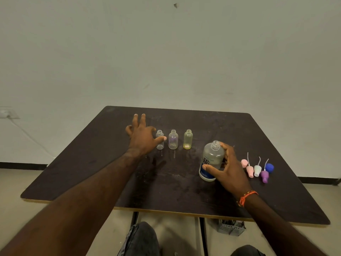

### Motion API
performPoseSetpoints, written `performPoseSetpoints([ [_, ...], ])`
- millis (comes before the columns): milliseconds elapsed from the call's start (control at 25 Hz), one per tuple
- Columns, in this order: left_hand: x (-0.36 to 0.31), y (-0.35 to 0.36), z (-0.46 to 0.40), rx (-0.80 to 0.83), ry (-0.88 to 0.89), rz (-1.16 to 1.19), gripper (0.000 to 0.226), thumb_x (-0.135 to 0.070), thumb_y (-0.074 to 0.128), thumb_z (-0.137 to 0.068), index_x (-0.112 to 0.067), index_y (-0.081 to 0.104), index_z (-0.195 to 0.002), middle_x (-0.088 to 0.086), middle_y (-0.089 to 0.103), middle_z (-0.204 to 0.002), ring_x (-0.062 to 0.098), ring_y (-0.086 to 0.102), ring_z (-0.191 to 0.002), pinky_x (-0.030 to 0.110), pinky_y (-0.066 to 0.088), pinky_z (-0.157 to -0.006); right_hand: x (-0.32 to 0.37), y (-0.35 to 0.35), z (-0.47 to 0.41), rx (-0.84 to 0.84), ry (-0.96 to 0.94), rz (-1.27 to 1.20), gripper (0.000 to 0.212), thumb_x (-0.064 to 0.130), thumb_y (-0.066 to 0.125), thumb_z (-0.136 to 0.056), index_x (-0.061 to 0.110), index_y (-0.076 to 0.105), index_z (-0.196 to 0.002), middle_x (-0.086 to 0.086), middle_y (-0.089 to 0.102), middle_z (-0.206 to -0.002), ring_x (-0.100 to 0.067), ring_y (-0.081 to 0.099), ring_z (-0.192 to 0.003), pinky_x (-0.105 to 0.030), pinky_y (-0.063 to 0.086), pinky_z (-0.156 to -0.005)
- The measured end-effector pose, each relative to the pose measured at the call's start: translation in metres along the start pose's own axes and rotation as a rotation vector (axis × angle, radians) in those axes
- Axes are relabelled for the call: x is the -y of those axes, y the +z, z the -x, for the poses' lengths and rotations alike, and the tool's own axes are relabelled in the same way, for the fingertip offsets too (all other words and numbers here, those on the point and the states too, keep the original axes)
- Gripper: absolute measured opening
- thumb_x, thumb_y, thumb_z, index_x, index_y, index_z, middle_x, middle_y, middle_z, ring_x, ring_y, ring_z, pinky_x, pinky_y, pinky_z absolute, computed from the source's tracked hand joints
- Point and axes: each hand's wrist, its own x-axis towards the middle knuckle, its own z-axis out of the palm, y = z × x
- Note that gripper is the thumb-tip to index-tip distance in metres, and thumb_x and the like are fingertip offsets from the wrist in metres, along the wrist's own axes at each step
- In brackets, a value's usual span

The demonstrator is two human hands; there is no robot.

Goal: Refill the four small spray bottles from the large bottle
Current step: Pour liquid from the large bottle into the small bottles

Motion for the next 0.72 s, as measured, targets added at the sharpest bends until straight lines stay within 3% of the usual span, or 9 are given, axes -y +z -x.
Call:
performPoseSetpoints([
  [120, -0.004, 0.001, -0.003, 0.061, 0.033, -0.069, 0.047, -0.073, 0.066, -0.085, -0.033, 0.080, -0.105, 0.007, 0.020, -0.173, 0.032, -0.003, -0.160, 0.057, 0.015, -0.117, 0.000, 0.000, 0.000, -0.010, 0.001, 0.009, 0.085, 0.039, 0.089, -0.071, 0.047, 0.037, -0.137, 0.018, 0.058, -0.133, -0.004, 0.060, -0.119, -0.038, 0.055, -0.098],
  [280, -0.004, 0.000, 0.003, 0.036, 0.056, -0.014, 0.040, -0.068, 0.071, -0.082, -0.032, 0.077, -0.101, 0.002, 0.041, -0.162, 0.028, 0.013, -0.157, 0.052, 0.020, -0.110, 0.000, 0.000, -0.001, -0.002, 0.006, 0.012, 0.085, 0.040, 0.088, -0.070, 0.048, 0.036, -0.137, 0.017, 0.057, -0.135, -0.006, 0.060, -0.119, -0.037, 0.055, -0.099],
  [360, -0.008, -0.002, 0.013, -0.027, 0.105, 0.078, 0.038, -0.065, 0.073, -0.080, -0.030, 0.073, -0.097, -0.002, 0.060, -0.139, 0.023, 0.032, -0.146, 0.046, 0.025, -0.101, 0.000, 0.000, -0.001, 0.000, 0.012, 0.009, 0.086, 0.042, 0.088, -0.070, 0.047, 0.036, -0.138, 0.015, 0.056, -0.137, -0.008, 0.059, -0.121, -0.039, 0.055, -0.099],
  [480, -0.017, -0.003, 0.038, -0.042, 0.164, 0.246, 0.038, -0.064, 0.068, -0.076, -0.030, 0.065, -0.093, -0.011, 0.062, -0.101, 0.014, 0.050, -0.114, 0.041, 0.030, -0.097, 0.004, -0.001, 0.000, 0.000, 0.008, -0.002, 0.084, 0.042, 0.088, -0.069, 0.052, 0.037, -0.135, 0.015, 0.056, -0.137, -0.008, 0.058, -0.122, -0.041, 0.054, -0.100],
  [600, -0.027, 0.002, 0.063, -0.016, 0.190, 0.361, 0.034, -0.062, 0.066, -0.074, -0.032, 0.060, -0.089, -0.014, 0.065, -0.089, 0.012, 0.057, -0.096, 0.045, 0.038, -0.098, 0.007, -0.002, 0.000, -0.014, 0.023, -0.037, 0.079, 0.049, 0.088, -0.069, 0.057, 0.040, -0.132, 0.018, 0.057, -0.135, -0.007, 0.057, -0.124, -0.040, 0.052, -0.103],
  [720, -0.035, 0.006, 0.078, 0.020, 0.222, 0.389, 0.034, -0.063, 0.070, -0.076, -0.034, 0.062, -0.093, -0.014, 0.068, -0.092, 0.011, 0.059, -0.095, 0.043, 0.041, -0.092, 0.015, 0.000, 0.000, -0.013, 0.028, -0.027, 0.078, 0.054, 0.084, -0.070, 0.049, 0.042, -0.136, 0.018, 0.055, -0.137, -0.008, 0.056, -0.125, -0.041, 0.052, -0.104],
])
